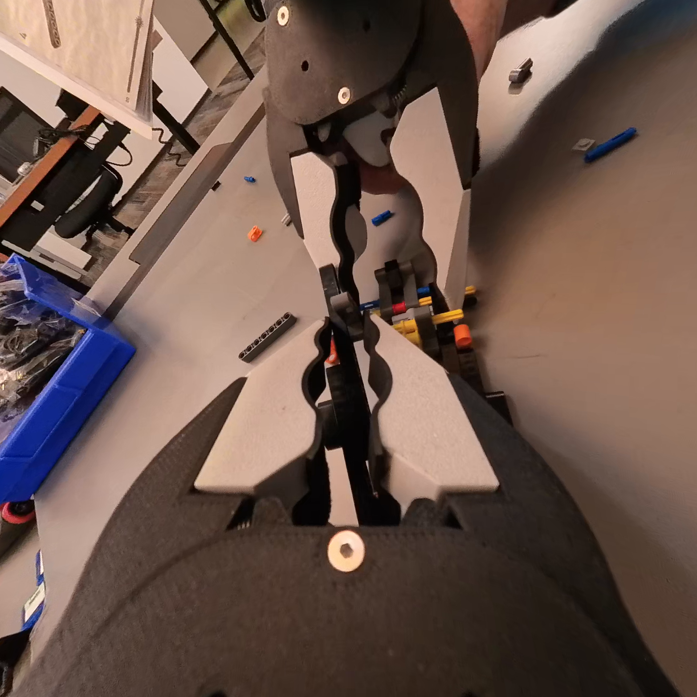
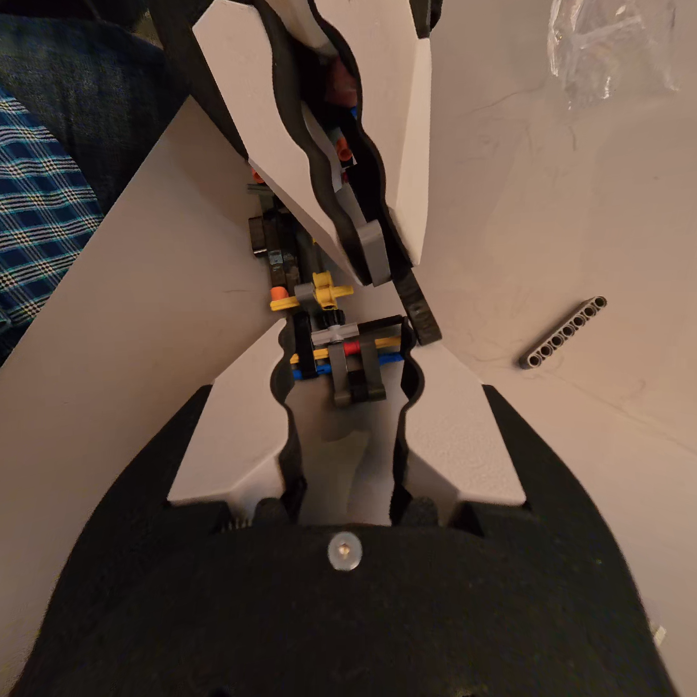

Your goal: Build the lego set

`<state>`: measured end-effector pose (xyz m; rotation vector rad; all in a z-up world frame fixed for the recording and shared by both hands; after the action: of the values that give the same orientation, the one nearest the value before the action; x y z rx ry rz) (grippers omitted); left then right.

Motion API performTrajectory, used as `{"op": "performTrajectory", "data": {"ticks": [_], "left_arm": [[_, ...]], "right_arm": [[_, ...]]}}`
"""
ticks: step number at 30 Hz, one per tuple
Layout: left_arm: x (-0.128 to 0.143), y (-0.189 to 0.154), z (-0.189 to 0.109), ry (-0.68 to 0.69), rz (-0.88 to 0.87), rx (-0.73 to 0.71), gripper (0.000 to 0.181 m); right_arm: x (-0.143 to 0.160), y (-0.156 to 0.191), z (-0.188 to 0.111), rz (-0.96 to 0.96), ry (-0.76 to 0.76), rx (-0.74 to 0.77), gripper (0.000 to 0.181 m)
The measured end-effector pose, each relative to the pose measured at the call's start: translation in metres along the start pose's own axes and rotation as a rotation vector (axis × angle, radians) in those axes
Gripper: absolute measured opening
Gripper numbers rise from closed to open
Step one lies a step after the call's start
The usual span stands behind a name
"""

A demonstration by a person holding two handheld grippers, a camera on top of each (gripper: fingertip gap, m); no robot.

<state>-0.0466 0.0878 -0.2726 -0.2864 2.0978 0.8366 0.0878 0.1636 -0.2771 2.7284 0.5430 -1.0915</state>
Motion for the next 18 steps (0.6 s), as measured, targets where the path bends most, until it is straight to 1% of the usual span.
{"op": "performTrajectory", "data": {"ticks": [14,16,18], "left_arm": [[-0.0003,-0.0011,0.0002,0.002,0.007,0.006,0.015],[-0.0003,-0.0011,0.0003,0.003,0.007,0.005,0.014],[-0.0007,-0.0015,0.0002,-0.001,0.009,0.009,0.014]], "right_arm": [[0.0039,-0.0011,-0.0001,0.019,-0.034,-0.022,0.053],[0.0043,-0.0029,0.0002,0.037,-0.044,-0.033,0.054],[0.0037,-0.0034,0.0004,0.016,-0.054,-0.035,0.056]]}}
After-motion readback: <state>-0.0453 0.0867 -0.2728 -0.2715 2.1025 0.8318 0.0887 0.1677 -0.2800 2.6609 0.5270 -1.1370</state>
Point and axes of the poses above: each gripper's, where its closed fingertips meet, z out along the fingers, x out of its underside, y = z × x across the jaws, the point moved 10 cm from there along -z, back along the fingers
